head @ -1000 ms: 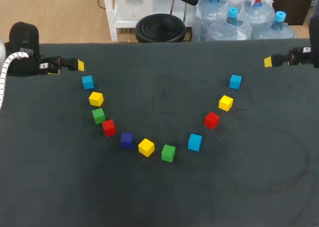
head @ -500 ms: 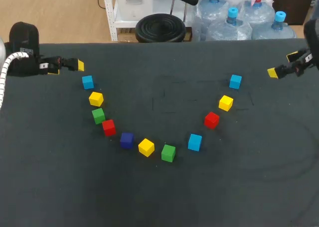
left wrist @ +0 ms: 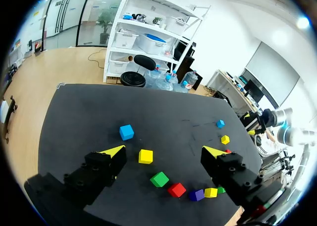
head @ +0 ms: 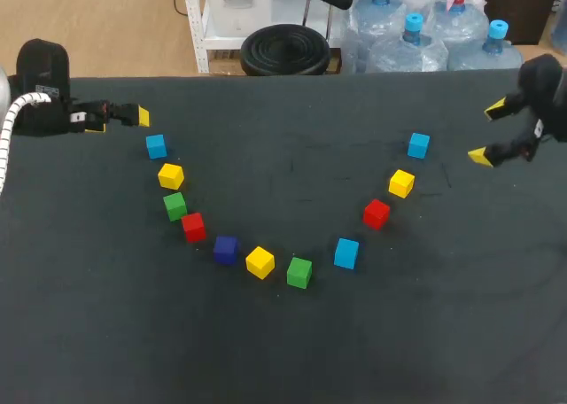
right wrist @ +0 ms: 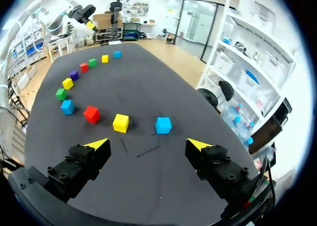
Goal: Place the blue cubes, place green cubes on the blue cubes, place the yellow cubes on the green cubes, then place the red cubes on the yellow cubes, and place purple cube on the red cubes.
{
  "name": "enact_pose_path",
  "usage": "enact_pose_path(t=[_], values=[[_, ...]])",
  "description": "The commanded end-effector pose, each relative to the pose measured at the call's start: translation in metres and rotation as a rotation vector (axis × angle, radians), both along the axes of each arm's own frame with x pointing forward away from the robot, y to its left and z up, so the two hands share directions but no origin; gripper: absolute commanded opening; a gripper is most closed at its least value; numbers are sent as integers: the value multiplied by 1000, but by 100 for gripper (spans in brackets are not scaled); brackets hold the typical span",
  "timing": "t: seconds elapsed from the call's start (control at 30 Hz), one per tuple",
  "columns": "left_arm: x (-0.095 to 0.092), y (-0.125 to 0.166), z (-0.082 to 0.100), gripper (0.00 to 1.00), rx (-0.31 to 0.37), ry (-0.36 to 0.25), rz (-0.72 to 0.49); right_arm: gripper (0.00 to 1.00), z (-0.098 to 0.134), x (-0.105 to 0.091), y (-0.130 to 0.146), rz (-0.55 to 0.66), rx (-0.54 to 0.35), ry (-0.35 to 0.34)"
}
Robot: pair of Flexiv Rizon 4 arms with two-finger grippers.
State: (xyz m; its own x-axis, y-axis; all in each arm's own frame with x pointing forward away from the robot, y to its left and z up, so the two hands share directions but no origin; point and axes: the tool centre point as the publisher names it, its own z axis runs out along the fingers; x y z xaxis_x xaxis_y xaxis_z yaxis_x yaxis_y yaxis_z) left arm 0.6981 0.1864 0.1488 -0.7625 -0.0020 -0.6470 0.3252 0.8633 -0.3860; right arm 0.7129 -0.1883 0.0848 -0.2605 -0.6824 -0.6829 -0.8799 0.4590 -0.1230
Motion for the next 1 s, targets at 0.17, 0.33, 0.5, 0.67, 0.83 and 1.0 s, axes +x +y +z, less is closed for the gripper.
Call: enact_pose_path(t=[0.17, 0.33, 0.5, 0.67, 0.83, 1.0], values=[[1, -1, 1, 100, 6, 6, 3, 100, -29, 25, 17, 254, 129, 214], [1, -1, 1, 100, 6, 6, 3, 100, -40, 34, 31, 254, 145, 217], [1, -1, 1, 100, 6, 6, 3, 100, -49, 42, 44, 258, 157, 220], [1, -1, 1, 100, 6, 6, 3, 100, -58, 49, 52, 253, 162, 226], [1, -1, 1, 100, 6, 6, 3, 100, -65, 59, 54, 245, 166, 228], [1, -1, 1, 100, 6, 6, 3, 100, -69, 68, 53, 225, 170, 228]])
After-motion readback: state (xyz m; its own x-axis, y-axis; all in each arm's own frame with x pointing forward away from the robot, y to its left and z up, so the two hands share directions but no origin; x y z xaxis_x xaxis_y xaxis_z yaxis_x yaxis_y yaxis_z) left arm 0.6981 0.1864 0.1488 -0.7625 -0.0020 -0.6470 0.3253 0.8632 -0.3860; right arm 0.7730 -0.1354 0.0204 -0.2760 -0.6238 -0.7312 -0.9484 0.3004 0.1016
